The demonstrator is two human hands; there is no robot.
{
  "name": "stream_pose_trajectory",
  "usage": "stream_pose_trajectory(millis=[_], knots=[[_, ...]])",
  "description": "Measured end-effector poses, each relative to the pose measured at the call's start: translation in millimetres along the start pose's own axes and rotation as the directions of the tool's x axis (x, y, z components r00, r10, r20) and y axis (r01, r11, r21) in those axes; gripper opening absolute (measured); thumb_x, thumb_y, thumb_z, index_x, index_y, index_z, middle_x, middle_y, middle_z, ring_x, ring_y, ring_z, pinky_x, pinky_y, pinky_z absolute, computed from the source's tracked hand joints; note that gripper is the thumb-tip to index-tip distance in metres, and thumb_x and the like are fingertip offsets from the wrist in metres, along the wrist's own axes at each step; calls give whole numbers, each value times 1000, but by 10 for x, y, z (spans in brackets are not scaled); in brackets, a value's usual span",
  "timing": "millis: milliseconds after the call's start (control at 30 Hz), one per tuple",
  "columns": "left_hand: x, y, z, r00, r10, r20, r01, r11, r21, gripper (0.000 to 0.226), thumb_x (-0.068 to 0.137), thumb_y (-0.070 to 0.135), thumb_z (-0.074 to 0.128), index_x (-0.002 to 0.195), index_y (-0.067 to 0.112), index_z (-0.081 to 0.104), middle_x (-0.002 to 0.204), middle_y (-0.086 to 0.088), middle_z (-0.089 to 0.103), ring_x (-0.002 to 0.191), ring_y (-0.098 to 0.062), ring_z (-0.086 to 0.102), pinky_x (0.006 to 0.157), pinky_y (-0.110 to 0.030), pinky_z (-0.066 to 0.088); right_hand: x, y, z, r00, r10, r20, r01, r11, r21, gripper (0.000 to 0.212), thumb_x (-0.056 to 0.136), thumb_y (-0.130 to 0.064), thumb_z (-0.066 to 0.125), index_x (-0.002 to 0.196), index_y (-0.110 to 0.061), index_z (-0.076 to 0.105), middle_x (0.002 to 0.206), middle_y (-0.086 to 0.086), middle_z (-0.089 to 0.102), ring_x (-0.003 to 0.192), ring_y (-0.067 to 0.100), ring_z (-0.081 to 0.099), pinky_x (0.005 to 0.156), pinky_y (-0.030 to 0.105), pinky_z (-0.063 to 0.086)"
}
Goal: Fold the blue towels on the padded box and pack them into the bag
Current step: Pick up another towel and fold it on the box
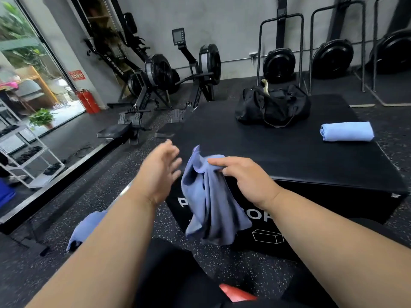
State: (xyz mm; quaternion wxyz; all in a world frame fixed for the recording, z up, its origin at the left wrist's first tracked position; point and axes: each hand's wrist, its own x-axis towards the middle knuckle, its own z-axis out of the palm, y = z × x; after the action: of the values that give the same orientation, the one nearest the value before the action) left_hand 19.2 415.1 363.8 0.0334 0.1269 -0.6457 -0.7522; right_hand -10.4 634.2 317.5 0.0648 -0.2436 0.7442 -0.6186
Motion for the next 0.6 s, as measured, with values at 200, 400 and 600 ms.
stream_pose_trajectory(millis=[200,400,600], knots=[[-176,-869,47,975,-210,-68,221,922,318,90,66,42,72,152,28,50,137,2,63,125,-17,58,102,-37,44,26,-167,-48,999,6,31,-8,998,64,53,99,6,42,137,-19,70,141,-18,64,142,-9,41,112,5,29],[-139,-1378,3,921,-386,-52,379,858,346,68,97,35,70,158,25,42,148,-3,56,133,-25,52,101,-35,35,-4,-237,-171,1000,-10,-28,15,985,175,45,97,6,43,134,1,68,142,11,66,138,18,55,120,37,39],[-112,-1455,7,899,-428,-91,437,866,243,14,106,32,57,118,27,61,118,12,62,128,-21,50,103,-36,32,-27,-351,-327,994,-16,-109,49,950,310,44,96,-5,45,119,-19,81,126,4,76,120,21,67,109,46,51]])
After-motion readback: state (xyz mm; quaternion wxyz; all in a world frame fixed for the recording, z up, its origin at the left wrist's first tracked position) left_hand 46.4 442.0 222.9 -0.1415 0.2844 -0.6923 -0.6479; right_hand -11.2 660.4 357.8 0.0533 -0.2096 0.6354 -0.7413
